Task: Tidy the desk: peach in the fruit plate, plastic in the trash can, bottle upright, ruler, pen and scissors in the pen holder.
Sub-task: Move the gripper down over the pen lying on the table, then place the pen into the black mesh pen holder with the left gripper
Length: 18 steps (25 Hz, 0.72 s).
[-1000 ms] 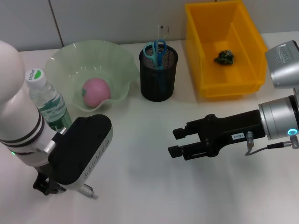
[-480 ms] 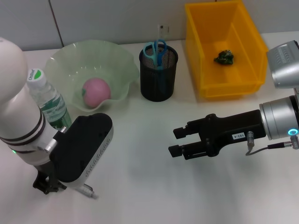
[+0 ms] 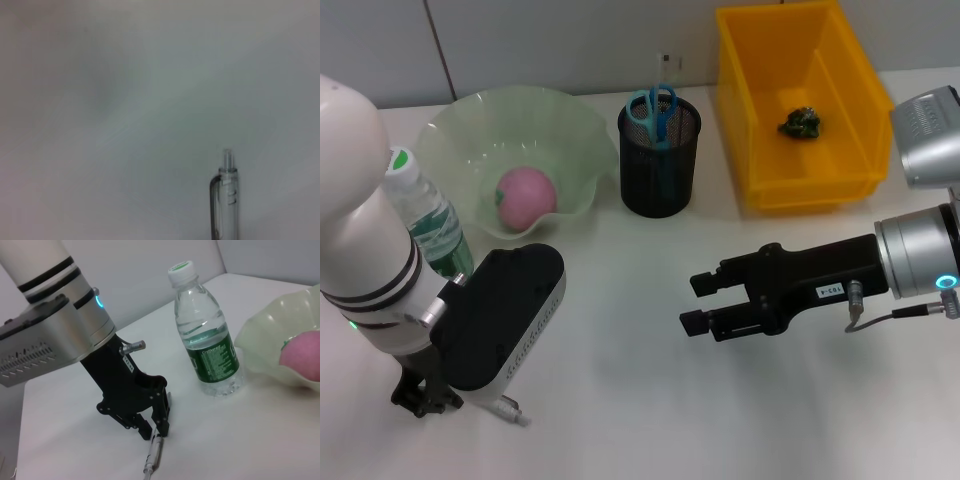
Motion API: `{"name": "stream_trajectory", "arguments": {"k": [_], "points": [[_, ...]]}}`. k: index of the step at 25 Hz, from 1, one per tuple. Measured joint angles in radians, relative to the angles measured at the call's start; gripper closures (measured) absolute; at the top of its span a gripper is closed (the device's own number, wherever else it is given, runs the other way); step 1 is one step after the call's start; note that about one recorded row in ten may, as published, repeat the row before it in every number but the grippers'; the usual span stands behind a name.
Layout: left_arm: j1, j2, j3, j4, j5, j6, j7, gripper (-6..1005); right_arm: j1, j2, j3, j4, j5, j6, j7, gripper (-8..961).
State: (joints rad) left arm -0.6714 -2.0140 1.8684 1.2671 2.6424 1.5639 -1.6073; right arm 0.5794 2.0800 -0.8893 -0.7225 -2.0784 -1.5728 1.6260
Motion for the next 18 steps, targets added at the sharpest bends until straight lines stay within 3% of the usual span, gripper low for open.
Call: {"name": "stream_trajectory", "arguments": {"k": [9,14,18], "points": [[-0.014,-0.002,-0.002,-0.034,0.000,0.001,-0.001,752,0.001,0.000,0.003,0.000,0.000,0.001,0.000,322],[-0.014,-0.001,-0.023,-0.028,-0.003,0.006,0.003,841,0.002,-0.001,0.002,0.000,0.007,0.001,0.000,322],[-0.014,-0.006,-0.180,-0.014,-0.023,0.067,0.036,859,0.009,-0.002,0.002,0.000,0.010,-0.001,0.000,322]]}}
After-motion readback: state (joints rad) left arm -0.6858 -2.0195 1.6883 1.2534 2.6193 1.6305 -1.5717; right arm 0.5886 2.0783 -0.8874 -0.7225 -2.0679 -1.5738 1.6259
